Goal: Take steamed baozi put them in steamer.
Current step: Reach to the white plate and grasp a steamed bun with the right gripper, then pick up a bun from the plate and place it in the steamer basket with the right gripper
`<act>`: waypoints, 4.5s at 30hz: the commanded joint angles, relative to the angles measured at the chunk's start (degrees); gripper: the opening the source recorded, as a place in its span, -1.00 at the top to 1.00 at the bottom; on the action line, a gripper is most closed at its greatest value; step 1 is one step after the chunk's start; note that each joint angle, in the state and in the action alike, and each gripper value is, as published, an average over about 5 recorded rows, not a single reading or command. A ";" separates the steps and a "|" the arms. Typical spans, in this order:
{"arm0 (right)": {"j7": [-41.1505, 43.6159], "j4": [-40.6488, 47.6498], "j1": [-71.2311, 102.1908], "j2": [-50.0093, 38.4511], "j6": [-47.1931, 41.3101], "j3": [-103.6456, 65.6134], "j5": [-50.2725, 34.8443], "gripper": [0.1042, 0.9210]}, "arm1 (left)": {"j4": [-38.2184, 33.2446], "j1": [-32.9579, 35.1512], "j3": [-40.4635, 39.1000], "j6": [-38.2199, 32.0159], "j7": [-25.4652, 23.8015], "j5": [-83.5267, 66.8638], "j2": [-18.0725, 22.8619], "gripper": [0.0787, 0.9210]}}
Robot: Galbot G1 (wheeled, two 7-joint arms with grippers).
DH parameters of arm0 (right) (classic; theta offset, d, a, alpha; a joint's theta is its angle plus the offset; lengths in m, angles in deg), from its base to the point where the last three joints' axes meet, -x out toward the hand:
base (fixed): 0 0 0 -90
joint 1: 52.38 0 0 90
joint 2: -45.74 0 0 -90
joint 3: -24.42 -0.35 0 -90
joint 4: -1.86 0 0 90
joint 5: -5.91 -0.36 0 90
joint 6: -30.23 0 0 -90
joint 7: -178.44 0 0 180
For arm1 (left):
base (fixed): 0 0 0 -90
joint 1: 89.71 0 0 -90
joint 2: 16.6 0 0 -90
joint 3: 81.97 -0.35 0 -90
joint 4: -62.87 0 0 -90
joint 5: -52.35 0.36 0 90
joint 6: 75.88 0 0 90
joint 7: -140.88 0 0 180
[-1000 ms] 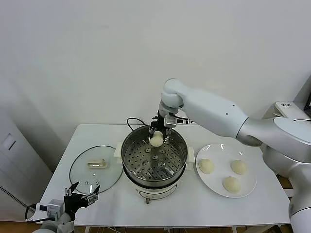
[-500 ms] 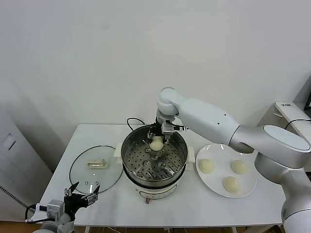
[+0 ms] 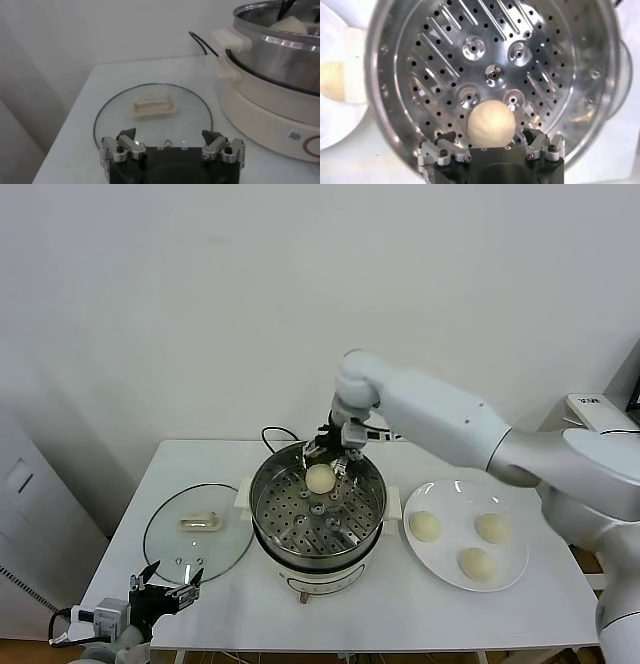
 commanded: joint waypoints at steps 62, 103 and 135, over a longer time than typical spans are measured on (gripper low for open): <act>-7.84 8.11 17.41 -18.70 -40.61 7.74 -24.36 -0.67 | -2.34 0.81 -0.09 0.27 -0.13 0.20 0.74 -0.77; -2.01 -14.72 -29.08 -28.47 -59.04 37.54 -58.15 0.13 | -2.29 1.08 0.17 0.85 0.30 0.31 0.65 -0.77; -27.97 -16.61 -15.93 1.37 -73.96 30.31 -77.51 0.13 | -0.91 1.16 -0.04 -0.06 0.23 0.83 0.15 -0.77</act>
